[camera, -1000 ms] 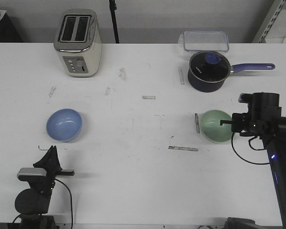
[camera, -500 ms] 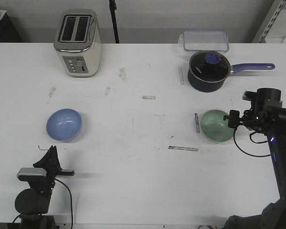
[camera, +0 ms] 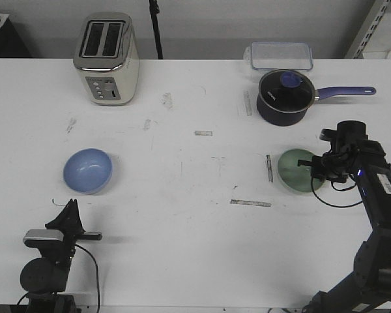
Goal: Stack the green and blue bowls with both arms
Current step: 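Move the right gripper forward to the rim of the pale green bowl, then drag the green bowl with the right gripper toward the table center, then release the green bowl and retract the right gripper to rest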
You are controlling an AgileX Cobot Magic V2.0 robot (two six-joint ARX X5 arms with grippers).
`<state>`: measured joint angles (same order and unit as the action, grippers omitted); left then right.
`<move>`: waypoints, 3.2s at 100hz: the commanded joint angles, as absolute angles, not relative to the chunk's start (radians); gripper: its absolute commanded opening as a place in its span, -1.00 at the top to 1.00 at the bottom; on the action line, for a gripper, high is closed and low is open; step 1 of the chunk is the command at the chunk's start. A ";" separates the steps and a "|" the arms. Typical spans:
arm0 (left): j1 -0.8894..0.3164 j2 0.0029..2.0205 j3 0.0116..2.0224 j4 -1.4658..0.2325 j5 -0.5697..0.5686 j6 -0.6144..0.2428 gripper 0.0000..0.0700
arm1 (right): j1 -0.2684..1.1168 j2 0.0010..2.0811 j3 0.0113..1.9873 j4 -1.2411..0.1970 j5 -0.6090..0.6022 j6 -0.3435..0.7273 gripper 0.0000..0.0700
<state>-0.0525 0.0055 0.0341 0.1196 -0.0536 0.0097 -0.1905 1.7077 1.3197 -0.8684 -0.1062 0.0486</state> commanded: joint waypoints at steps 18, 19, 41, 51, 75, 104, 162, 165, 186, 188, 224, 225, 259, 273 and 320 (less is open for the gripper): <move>-0.051 0.003 0.012 0.133 -0.052 0.014 0.99 | -0.191 1.674 1.347 -0.862 -0.105 0.046 0.96; -0.051 0.003 0.012 0.133 -0.052 0.014 0.99 | -0.191 1.671 1.348 -0.863 -0.105 0.047 0.96; -0.051 0.003 0.012 0.133 -0.052 0.014 0.99 | -0.149 1.570 1.356 -0.869 -0.115 0.081 0.96; -0.051 0.003 0.012 0.133 -0.052 0.014 0.99 | -0.094 1.530 1.356 -0.869 -0.141 0.114 0.96; -0.051 0.003 0.012 0.133 -0.052 0.014 0.99 | 0.132 1.517 1.356 -0.860 -0.227 0.298 0.96; -0.051 0.003 0.012 0.133 -0.052 0.014 0.99 | 0.387 1.607 1.356 -0.757 -0.097 0.496 0.96; -0.051 0.003 0.012 0.133 -0.052 0.014 0.99 | 0.528 1.738 1.356 -0.623 -0.044 0.578 0.96; -0.051 0.003 0.012 0.133 -0.052 0.014 0.99 | 0.530 1.742 1.356 -0.621 -0.044 0.578 0.96; -0.051 0.003 0.012 0.133 -0.052 0.014 0.99 | 0.534 1.752 1.356 -0.603 -0.044 0.575 0.96; -0.051 0.003 0.012 0.133 -0.052 0.014 0.99 | 0.533 1.753 1.356 -0.601 -0.044 0.575 0.96; -0.051 0.003 0.012 0.133 -0.052 0.014 0.99 | 0.532 1.754 1.356 -0.578 -0.044 0.570 0.14; -0.051 0.003 0.012 0.132 -0.052 0.014 0.99 | 0.532 1.754 1.356 -0.577 -0.044 0.570 0.12; -0.051 0.003 0.012 0.133 -0.052 0.014 0.99 | 0.516 1.663 1.356 -0.547 -0.025 0.439 -0.62; -0.051 0.003 0.012 0.133 -0.052 0.014 0.99 | 0.493 1.604 1.350 -0.506 -0.013 0.315 -0.61; -0.051 0.003 0.012 0.133 -0.052 0.014 0.99 | 0.331 1.279 1.003 -0.072 0.016 -0.015 0.99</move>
